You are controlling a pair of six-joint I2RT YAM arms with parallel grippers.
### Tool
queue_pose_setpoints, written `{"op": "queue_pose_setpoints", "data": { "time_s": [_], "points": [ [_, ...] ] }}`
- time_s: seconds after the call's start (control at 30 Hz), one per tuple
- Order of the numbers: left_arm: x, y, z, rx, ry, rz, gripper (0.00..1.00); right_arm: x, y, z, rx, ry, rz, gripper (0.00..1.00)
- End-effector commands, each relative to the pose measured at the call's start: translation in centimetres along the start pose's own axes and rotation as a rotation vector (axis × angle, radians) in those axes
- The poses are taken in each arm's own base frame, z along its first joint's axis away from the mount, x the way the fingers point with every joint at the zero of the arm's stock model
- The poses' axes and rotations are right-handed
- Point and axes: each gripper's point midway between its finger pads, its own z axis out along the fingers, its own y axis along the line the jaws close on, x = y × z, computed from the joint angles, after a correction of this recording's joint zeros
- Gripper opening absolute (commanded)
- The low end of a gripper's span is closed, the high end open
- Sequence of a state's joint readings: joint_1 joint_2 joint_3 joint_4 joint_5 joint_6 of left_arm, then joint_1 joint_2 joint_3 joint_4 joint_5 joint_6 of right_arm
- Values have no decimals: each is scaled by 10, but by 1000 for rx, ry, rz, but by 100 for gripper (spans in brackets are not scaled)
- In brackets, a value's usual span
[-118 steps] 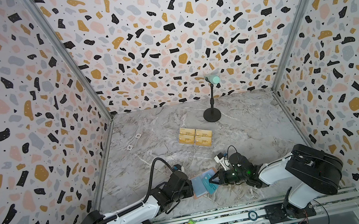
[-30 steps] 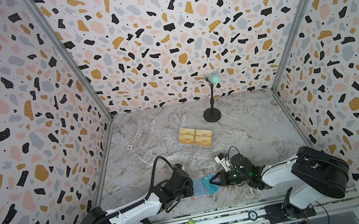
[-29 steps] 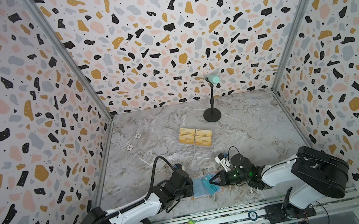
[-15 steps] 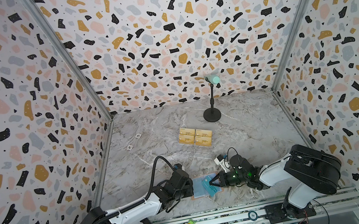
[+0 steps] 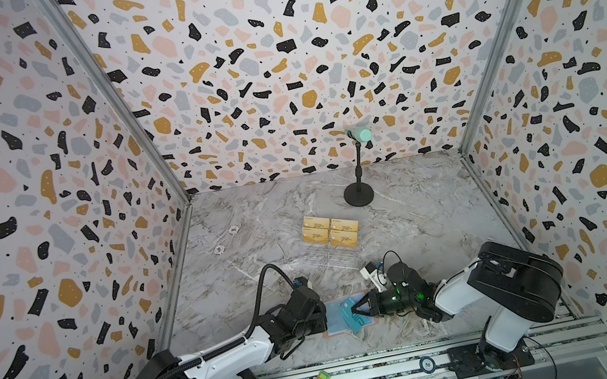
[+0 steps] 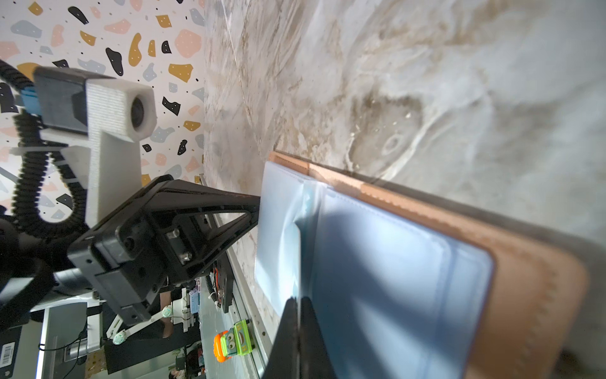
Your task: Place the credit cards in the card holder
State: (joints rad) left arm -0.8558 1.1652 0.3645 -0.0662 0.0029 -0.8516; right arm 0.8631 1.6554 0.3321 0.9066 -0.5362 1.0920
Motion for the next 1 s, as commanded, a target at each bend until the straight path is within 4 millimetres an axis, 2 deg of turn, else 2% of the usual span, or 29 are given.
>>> {"op": "queue_pose_setpoints", "data": {
  "time_s": [0.0, 0.3, 0.63, 0.97],
  "points": [
    [1, -4, -1, 19, 4, 3, 2, -7, 10, 1, -32, -17, -10, 0],
    [1, -4, 0, 18, 6, 1, 2, -16, 14, 9, -57, -32, -8, 0],
    [2, -4, 0, 22, 5, -1, 2, -20, 5, 8, -16, -74, 14, 0],
    [-1, -5, -3, 22, -3, 3, 2, -10, 6, 16, -38, -43, 41, 0]
  ]
}}
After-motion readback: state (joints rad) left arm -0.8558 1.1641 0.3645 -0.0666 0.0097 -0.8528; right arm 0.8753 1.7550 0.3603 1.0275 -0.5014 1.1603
